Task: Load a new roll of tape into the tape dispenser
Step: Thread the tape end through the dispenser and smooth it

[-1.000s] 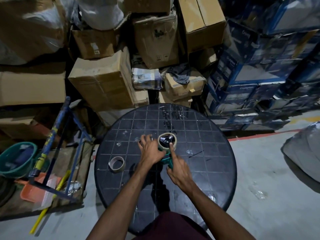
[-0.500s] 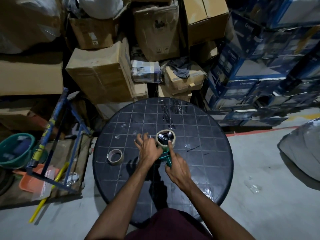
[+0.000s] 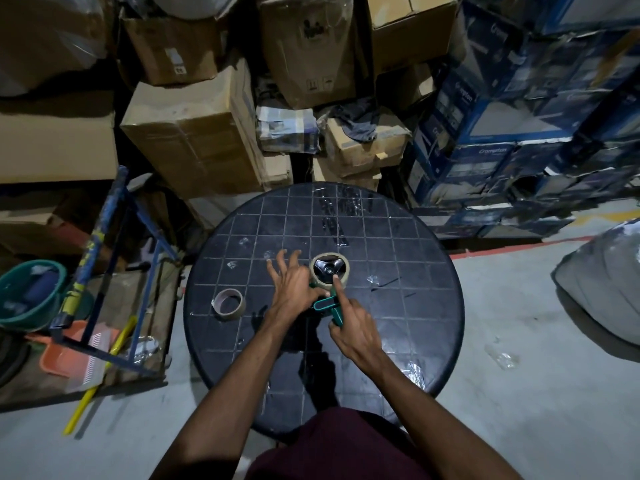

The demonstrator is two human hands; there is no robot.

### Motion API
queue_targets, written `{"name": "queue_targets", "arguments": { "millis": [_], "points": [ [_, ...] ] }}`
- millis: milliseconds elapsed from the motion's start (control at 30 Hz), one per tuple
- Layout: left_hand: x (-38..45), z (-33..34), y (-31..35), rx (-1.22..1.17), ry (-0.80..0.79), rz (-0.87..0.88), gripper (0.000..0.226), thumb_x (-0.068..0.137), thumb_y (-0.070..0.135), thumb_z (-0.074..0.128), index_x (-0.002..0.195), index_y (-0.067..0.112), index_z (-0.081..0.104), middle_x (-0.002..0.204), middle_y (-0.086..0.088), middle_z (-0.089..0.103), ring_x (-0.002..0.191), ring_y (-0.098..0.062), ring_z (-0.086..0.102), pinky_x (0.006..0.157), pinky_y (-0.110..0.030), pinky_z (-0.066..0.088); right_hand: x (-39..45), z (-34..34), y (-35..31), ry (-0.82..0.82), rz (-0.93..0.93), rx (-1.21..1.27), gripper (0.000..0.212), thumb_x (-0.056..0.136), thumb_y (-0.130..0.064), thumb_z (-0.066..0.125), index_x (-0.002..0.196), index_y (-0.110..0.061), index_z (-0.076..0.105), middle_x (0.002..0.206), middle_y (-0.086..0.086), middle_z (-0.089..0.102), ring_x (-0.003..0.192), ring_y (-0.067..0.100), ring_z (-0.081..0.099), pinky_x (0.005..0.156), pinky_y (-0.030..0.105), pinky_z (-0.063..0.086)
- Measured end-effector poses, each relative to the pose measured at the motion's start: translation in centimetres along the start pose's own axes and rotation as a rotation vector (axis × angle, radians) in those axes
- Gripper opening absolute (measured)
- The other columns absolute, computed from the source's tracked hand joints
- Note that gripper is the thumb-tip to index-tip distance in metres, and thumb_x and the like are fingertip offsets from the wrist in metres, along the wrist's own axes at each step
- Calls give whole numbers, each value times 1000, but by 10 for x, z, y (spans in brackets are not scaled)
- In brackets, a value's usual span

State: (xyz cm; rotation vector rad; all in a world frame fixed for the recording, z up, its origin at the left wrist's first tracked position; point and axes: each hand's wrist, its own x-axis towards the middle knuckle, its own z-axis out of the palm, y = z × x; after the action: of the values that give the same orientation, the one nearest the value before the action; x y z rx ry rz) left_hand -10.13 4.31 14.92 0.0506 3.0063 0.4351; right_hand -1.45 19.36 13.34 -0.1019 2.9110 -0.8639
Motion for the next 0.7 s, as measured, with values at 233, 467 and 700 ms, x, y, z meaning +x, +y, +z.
{"name": "queue_targets", "arguments": {
  "millis": [233, 467, 700],
  "points": [
    [-3, -1, 0, -109, 32, 1, 15, 72, 31, 81, 77, 17, 76, 158, -5, 35, 147, -32, 10, 117, -65, 8, 0, -2, 2, 13, 6, 7, 100, 86, -13, 63, 161, -32, 1, 108, 14, 64, 92, 29, 63, 76, 39, 54],
    [-2, -15, 2, -53, -50, 3, 71, 70, 44, 67, 137, 25, 54, 165, -15, 4, 150, -43, -7, 113, -73, -9, 2, -3, -1, 8, -7, -5, 99, 86, -16, 65, 161, -35, 3, 107, 13, 64, 89, 28, 63, 74, 38, 54],
    [-3, -7, -8, -61, 53, 20, 35, 68, 40, 70, 97, 24, 78, 161, -8, 27, 149, -36, 6, 116, -69, -4, 3, -1, 0, 26, -8, 30, 105, 83, -14, 64, 160, -34, -4, 106, 13, 67, 85, 27, 65, 73, 42, 57]
  ]
}}
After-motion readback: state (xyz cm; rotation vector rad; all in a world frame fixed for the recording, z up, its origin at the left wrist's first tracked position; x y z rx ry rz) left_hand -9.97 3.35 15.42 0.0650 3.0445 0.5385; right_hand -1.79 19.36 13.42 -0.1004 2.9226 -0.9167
